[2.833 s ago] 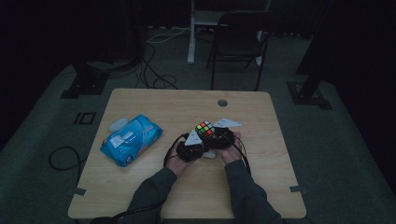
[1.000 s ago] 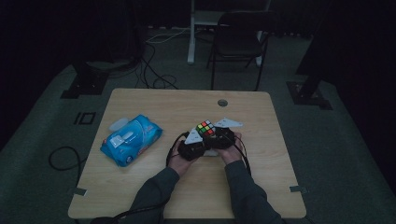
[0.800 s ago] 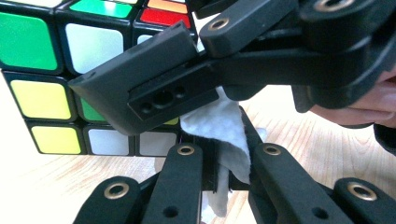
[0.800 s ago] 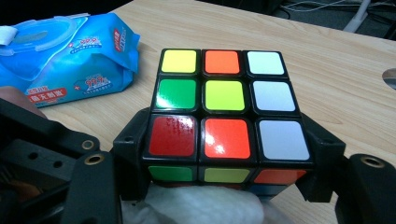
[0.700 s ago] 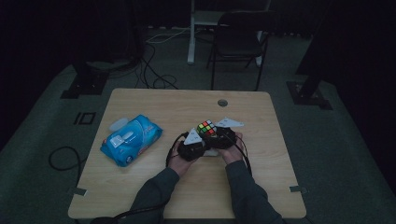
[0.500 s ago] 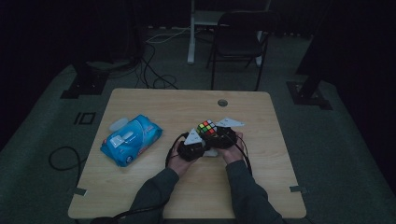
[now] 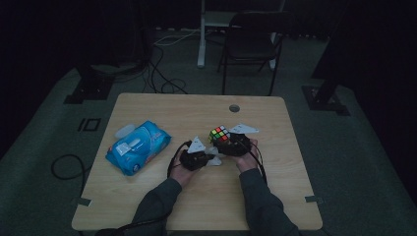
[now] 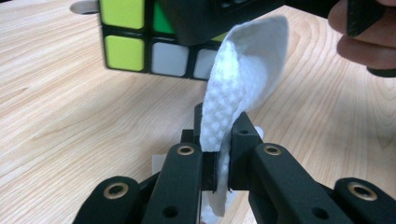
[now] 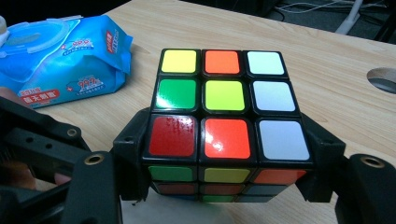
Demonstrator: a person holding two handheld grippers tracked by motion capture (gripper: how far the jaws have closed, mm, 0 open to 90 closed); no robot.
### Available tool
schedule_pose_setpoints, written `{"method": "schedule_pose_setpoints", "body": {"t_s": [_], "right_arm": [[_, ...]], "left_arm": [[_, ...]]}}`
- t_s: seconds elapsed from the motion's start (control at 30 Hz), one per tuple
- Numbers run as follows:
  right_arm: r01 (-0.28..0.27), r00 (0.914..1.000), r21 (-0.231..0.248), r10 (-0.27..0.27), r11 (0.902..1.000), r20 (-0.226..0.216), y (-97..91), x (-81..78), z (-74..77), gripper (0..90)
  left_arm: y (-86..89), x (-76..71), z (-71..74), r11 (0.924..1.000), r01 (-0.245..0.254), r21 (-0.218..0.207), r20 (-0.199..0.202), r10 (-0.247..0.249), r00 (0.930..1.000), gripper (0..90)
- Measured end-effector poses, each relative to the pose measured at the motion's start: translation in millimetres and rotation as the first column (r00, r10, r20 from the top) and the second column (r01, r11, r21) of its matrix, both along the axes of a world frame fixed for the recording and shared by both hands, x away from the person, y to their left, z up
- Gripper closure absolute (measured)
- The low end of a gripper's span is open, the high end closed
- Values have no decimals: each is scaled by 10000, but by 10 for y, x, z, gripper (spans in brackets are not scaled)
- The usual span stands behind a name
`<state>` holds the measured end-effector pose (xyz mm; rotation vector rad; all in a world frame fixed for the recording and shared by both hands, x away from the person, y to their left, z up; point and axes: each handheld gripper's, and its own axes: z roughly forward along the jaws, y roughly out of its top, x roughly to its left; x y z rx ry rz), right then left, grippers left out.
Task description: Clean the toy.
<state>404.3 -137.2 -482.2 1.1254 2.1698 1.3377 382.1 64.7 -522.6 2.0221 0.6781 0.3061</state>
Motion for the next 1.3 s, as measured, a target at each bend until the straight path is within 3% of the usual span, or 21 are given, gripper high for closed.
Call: {"method": "schedule_pose_setpoints", "body": {"t_s": [0.57, 1.3], "right_arm": [[-24, 10000, -222, 23, 9998, -58, -48, -24, -41, 341], [-103, 9997, -598, 90, 9982, -224, -95, -83, -140, 341]], "left_arm": [[312, 34, 10, 9958, -908, 93, 10, 908, 9959, 862], [490, 46, 2, 9908, -1343, 181, -36, 1344, 9909, 861]]}}
